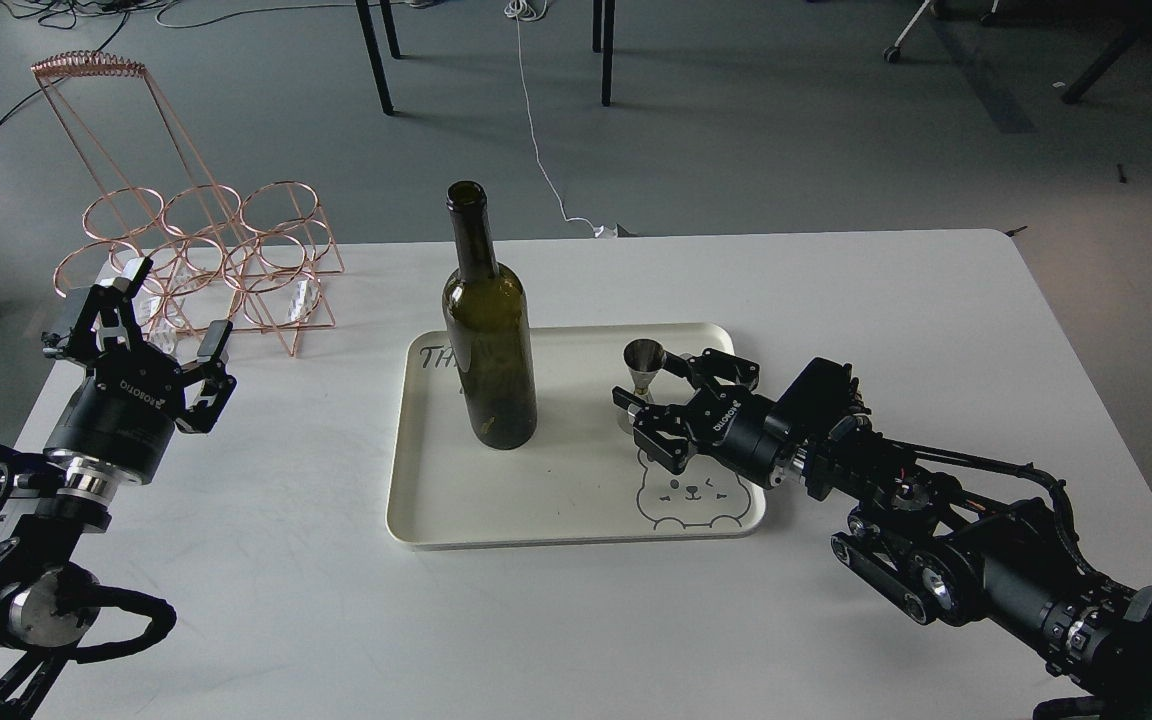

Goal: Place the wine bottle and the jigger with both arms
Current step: 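Grasp the metal jigger with the right gripper and lift it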

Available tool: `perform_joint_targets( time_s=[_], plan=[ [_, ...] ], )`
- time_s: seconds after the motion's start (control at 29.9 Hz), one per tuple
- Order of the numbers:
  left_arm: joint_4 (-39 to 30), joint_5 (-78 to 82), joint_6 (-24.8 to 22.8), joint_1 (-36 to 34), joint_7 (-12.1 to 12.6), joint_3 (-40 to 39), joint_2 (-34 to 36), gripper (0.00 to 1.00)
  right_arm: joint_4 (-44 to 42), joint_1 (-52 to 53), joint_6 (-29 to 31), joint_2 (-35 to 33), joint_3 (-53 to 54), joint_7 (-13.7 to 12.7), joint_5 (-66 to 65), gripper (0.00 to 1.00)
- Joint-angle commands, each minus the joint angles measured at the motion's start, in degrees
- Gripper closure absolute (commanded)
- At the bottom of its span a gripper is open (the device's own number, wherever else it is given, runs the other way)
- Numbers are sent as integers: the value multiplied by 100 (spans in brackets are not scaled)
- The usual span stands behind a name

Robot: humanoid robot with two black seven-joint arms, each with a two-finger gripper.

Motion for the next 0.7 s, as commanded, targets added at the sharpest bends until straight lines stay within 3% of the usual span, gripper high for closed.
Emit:
perform_joint_targets(
  time_s=[0.0, 0.27, 0.67],
  plan=[
    [1, -2, -1, 1, -8, -1, 0, 1, -23, 1, -4, 4, 0, 1, 9, 56],
    [-8, -2, -1, 0, -8, -1, 0, 1, -23, 19, -9, 4, 0, 1, 9, 78],
    [-8, 7, -1, 0, -8, -28, 0, 1, 197, 265, -9, -215, 298, 1, 115, 80]
  ],
)
